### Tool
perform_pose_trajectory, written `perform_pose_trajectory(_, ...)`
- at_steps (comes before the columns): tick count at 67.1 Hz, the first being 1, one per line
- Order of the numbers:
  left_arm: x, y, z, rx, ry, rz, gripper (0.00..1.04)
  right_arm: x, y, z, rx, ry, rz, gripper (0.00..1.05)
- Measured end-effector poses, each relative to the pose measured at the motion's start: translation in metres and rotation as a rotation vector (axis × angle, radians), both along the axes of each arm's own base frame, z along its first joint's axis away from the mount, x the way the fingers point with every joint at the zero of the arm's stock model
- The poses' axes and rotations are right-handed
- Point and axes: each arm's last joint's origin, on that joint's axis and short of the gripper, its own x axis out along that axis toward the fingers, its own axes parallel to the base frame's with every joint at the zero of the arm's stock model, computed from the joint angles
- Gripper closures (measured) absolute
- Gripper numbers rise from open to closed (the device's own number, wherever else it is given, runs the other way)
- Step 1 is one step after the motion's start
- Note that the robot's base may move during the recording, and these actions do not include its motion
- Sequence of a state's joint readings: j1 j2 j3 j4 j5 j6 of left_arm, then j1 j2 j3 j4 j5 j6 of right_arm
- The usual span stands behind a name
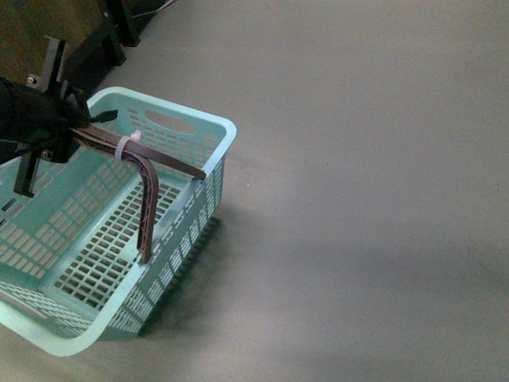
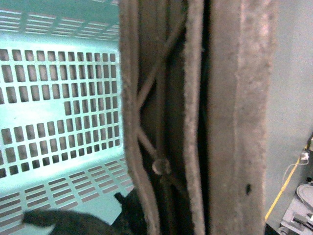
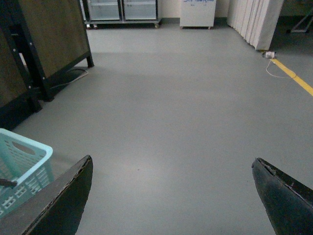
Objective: Pick lemon and mango into basket
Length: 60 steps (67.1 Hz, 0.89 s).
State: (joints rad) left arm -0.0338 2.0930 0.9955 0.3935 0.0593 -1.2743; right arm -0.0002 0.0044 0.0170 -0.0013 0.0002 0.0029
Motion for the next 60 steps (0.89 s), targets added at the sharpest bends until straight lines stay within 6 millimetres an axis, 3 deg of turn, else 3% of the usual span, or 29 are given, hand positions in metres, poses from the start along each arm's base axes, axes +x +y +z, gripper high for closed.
perform_pose_trajectory(6,-0.036,0.001,0.048,-0.003,-0.009,-0.003,0.9,0.0,0.0,0.0,0.0,0.0,0.0,0.09)
perform_pose_trajectory(15,-0.075,0.009,0.096,-0.033,-0.056,-0.01,0.9,0.0,0.0,0.0,0.0,0.0,0.0,0.09)
perform_pose_trajectory(36,-0.159,0.052,0.211,-0.11,-0.237,0.069,0.9,0.0,0.0,0.0,0.0,0.0,0.0,0.09)
perform_pose_trajectory(48,-0.183,0.06,0.248,-0.148,-0.309,0.067,0.9,0.0,0.0,0.0,0.0,0.0,0.0,0.09)
perform_pose_trajectory(60,-0.194,0.063,0.268,-0.173,-0.368,0.073,0.9,0.0,0.0,0.0,0.0,0.0,0.0,0.09)
